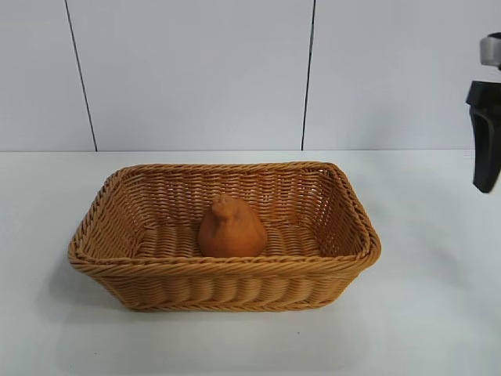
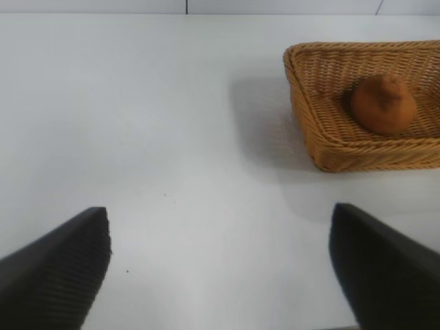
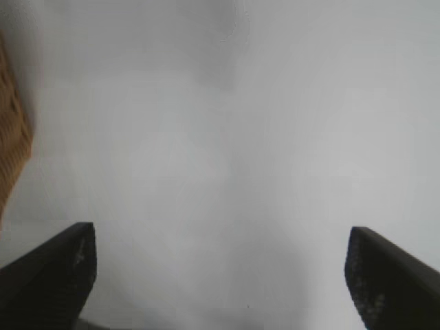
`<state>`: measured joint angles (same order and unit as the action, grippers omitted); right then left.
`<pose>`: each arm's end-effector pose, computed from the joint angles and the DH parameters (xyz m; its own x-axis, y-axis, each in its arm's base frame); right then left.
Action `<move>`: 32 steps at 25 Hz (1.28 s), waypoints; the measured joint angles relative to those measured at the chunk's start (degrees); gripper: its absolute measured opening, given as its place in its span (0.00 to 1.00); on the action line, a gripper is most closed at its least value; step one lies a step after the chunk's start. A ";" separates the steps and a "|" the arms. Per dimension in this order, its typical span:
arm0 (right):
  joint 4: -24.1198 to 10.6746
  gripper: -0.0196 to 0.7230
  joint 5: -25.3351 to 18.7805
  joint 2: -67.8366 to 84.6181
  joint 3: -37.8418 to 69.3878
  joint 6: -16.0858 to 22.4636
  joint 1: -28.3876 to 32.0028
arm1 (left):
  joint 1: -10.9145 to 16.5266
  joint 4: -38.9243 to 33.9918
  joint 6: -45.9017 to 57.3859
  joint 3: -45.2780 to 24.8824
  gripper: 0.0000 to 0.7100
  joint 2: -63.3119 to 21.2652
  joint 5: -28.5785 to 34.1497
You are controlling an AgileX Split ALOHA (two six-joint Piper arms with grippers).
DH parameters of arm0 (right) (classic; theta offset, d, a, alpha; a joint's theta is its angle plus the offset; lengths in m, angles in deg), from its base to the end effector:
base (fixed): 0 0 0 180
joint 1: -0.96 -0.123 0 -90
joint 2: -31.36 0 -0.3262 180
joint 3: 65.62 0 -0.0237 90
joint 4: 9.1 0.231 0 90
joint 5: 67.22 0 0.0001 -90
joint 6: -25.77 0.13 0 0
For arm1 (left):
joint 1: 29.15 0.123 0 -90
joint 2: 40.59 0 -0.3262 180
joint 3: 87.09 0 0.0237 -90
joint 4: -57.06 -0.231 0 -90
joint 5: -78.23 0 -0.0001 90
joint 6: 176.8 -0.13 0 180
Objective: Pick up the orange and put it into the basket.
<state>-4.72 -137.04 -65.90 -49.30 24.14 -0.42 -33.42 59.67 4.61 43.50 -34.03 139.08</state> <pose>0.2544 0.0155 0.2465 -0.9980 -0.0261 0.0582 -0.0219 0.9972 0.0717 -0.0303 -0.0029 0.2505 -0.4542 -0.0130 -0.8908 0.0886 0.9943 -0.0597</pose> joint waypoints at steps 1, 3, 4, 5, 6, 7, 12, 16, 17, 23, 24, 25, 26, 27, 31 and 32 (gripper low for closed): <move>0.00 0.94 -0.02 2.75 2.63 -0.07 0.00 | 0.00 0.00 0.00 0.00 0.87 0.00 0.00; 0.00 0.94 0.05 7.90 8.37 -0.41 0.00 | 0.00 0.00 0.00 0.00 0.87 0.00 0.00; 0.00 0.94 0.54 10.70 10.53 -0.46 0.00 | 0.00 0.00 0.00 0.00 0.87 0.00 0.00; 0.05 0.94 1.49 13.49 12.96 -0.65 0.00 | 0.00 0.00 0.00 0.00 0.87 0.00 0.00; 0.05 0.94 2.47 16.19 15.22 -1.08 0.00 | 0.00 0.00 0.00 0.00 0.87 0.00 0.00; 0.05 0.94 3.66 18.45 17.33 -1.36 0.00 | 0.00 0.00 0.00 0.00 0.87 0.00 0.00; 0.05 0.94 9.49 31.66 26.01 -2.36 0.00 | 0.00 0.00 0.00 0.00 0.87 0.00 0.00; 0.05 0.94 11.62 43.53 31.72 -2.48 0.00 | 0.00 0.00 0.00 0.00 0.87 0.00 0.00; 0.06 0.94 11.46 46.17 32.67 -2.50 0.00 | 0.00 0.00 0.00 0.00 0.87 0.00 0.00; 0.06 0.94 11.41 63.89 33.40 -2.54 0.00 | 0.00 0.00 0.00 0.00 0.87 0.00 -0.06; 0.06 0.94 11.41 66.25 33.40 -2.54 0.00 | 0.00 0.00 0.00 0.00 0.87 0.00 -0.06; 0.06 0.94 11.37 68.99 33.40 -2.54 0.00 | 0.00 0.00 0.00 0.00 0.87 0.00 -0.06; 0.06 0.94 11.37 71.61 33.44 -2.54 0.00 | 0.00 0.00 0.00 0.00 0.87 0.00 -0.06; 0.06 0.94 11.37 74.12 33.44 -2.54 0.00 | 0.00 0.00 0.00 0.00 0.87 0.00 -0.06; 0.06 0.94 11.35 83.30 33.50 -2.54 0.00 | 0.00 0.00 0.00 0.00 0.87 0.00 -0.06; 0.06 0.94 11.35 85.23 33.50 -2.54 0.00 | 0.00 0.00 0.00 0.00 0.87 0.00 -0.06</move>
<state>-4.65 -125.69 19.33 -15.80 21.60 -0.42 -33.42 59.67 4.61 43.50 -34.03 139.02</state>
